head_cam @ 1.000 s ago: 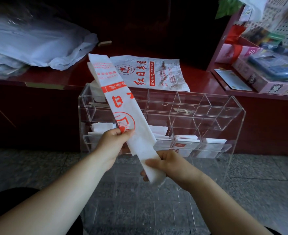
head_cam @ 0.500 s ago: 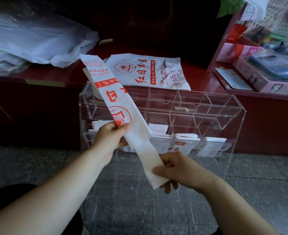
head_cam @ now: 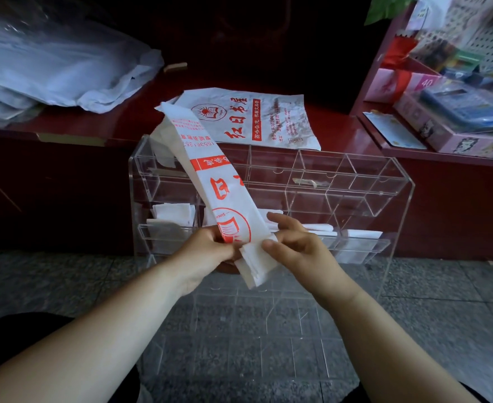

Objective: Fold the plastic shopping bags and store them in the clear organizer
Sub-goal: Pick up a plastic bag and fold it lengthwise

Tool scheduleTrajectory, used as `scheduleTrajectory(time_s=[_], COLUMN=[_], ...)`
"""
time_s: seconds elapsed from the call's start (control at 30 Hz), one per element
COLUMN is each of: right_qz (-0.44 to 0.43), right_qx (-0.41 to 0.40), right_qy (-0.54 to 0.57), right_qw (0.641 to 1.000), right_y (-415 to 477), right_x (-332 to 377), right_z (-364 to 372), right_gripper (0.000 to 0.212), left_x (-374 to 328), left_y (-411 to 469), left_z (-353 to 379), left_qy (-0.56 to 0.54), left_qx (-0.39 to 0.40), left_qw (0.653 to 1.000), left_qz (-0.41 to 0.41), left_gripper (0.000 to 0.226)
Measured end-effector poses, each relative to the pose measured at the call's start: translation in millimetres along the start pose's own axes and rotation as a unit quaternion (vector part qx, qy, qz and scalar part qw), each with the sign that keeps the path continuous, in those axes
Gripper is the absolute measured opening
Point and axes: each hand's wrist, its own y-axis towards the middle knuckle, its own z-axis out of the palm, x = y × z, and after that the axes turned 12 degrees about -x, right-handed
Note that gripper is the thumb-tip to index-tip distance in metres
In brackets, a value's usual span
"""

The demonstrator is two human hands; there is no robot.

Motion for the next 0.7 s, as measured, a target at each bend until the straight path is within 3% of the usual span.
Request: scheduleTrajectory(time_s=[0.1,0.23,0.4,0.43,0.5,0.57,0.7], right_qz=[0.043,0.064,0.076,0.085,0.069,0.034,-0.006], right_qx=[0.004,0.027,0.021,0.022,0.034,0.054,0.083], right_qy=[0.041,0.041,0.047,0.062,0.066,0.051,0.043], right_qw=[0.998,0.997,0.996,0.994,0.995,0.997,0.996], right_y=[2.8,-1.1,1.2,0.9,0.7,-0.3,-1.8], right_x=[-2.1,0.8,-5.4,-5.7,-6.3,-5.9,-5.9], right_z=[0.1,0.4,-1.0,-1.3,-0.8,1.0,4.6], right_gripper=[0.022,0.028,0.047,0.045,0.037,0.023,0.033], left_x=[0.2,-2.2,-5.9,-5.8,-3.8,-1.0,-0.3], left_y=[-4.7,-6.1,-8.3,-8.4,-9.2,-11.3,-15.0], left_z=[-0.7,-3.0,-10.0,-13.1,-17.4,-16.2,-8.1], left_qy=[0.004,-0.03,-0.1,-0.12,-0.125,-0.108,-0.105], left_qx=[0.063,0.09,0.132,0.15,0.179,0.178,0.112], left_qw=[0.998,0.993,0.982,0.977,0.972,0.975,0.987], left_qz=[-0.029,-0.063,-0.09,-0.092,-0.089,-0.075,-0.048], left_gripper=[0.022,0.021,0.011,0.012,0.037,0.047,0.034])
